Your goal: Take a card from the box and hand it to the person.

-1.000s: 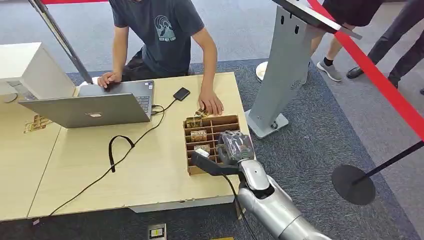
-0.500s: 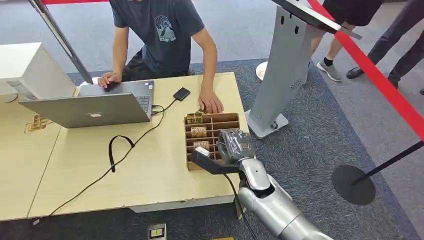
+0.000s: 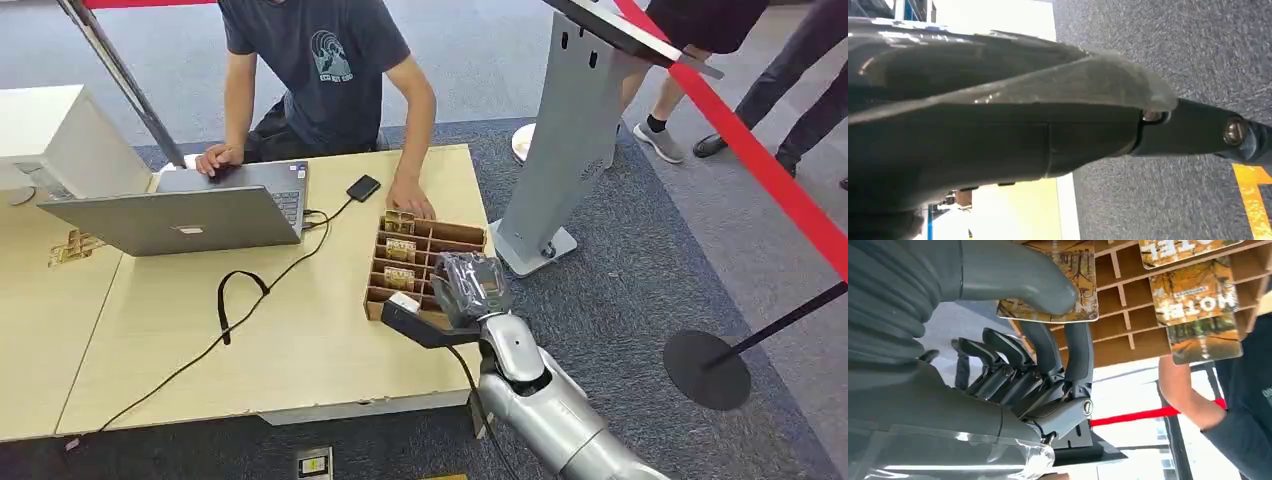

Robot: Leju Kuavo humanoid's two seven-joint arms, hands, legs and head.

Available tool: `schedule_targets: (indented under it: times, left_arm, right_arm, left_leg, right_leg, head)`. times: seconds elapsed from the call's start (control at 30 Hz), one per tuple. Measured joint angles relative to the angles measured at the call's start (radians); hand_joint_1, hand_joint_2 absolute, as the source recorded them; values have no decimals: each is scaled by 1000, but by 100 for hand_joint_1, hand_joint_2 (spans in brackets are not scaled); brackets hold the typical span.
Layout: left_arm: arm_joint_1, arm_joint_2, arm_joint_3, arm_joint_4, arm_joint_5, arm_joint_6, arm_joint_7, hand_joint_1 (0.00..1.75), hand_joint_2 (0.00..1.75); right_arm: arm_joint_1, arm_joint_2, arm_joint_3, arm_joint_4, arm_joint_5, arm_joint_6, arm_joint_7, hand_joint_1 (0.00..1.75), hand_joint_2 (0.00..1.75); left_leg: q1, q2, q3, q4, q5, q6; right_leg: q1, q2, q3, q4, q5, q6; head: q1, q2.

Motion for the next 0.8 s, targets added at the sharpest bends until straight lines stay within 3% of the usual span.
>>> schedule_targets:
  times: [0.8]
  left_arm:
    - [1,0,0,0,20,-1,10,0,0]
  right_arm:
    - [0,-26,-8,-169,17,-19,-10,175,175]
  left_leg:
    - [0,0,0,0,0,0]
  right_leg:
    - [0,0,0,0,0,0]
  head:
    - [0,0]
